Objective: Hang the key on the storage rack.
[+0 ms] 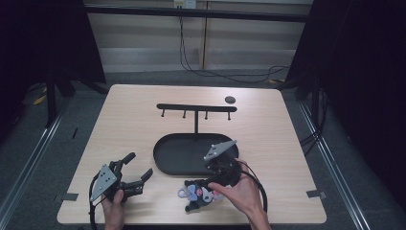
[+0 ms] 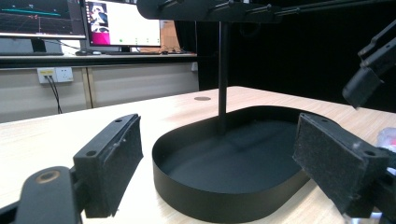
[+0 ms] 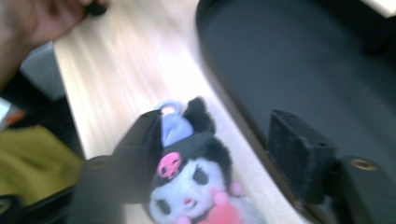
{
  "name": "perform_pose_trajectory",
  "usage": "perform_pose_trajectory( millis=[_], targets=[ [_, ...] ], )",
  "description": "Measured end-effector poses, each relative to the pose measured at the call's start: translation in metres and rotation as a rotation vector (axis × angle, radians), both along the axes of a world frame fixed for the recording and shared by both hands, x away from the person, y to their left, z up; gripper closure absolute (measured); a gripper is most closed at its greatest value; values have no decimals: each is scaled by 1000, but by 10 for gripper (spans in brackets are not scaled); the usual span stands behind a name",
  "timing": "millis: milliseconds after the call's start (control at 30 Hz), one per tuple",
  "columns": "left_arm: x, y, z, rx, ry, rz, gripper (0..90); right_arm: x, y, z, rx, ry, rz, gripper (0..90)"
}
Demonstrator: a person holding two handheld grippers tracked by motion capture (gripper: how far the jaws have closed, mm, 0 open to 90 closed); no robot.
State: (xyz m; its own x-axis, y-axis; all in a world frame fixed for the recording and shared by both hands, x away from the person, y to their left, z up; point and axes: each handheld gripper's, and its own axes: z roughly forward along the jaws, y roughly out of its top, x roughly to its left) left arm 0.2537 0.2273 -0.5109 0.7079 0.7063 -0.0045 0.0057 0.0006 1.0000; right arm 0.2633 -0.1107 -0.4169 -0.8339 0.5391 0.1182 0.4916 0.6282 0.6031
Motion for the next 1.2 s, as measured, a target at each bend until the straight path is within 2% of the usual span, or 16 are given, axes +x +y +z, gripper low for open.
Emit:
perform_pose_trajectory(
  millis=[100,133,167,200,267,367,400,567,600,700,767,800,833,867,1067,1200],
  targets=[
    [0,0,0,-1,0,0,153,1,4,0,-7,22,19,422],
    [0,0,0,-2,0,-1,153,2,9,1,-27,31,48,468],
    [0,0,0,-2,0,-1,153,2,9,1,-27,31,48,468],
    [0,0,0,-2,1,-1,153,3,13,1,-31,39,70,505],
    [0,0,0,-2,0,-1,153,4,16,1,-41,47,86,513],
    [0,0,0,-2,0,-1,153,5,27,0,-84,68,121,536],
    [0,0,0,-2,0,-1,153,7,34,-2,-111,89,150,541],
    [0,0,0,-6,3,0,153,10,49,-5,-159,118,179,592],
    [0,0,0,-5,2,0,153,11,57,-7,-178,134,201,632],
    [0,0,0,-3,2,-1,153,13,63,-9,-203,143,227,651],
    [0,0,0,-6,2,-1,153,14,69,-12,-226,169,252,663],
    [0,0,0,-6,3,-1,153,15,75,-15,-270,177,275,688],
    [0,0,0,-6,3,-1,153,15,75,-15,-270,177,275,688],
    [0,0,0,-6,2,-1,153,16,80,-20,-292,192,289,714],
    [0,0,0,-4,2,-1,153,18,87,-32,-352,211,319,714],
    [0,0,0,-6,2,-1,153,21,90,-36,-394,234,315,678]
  ],
)
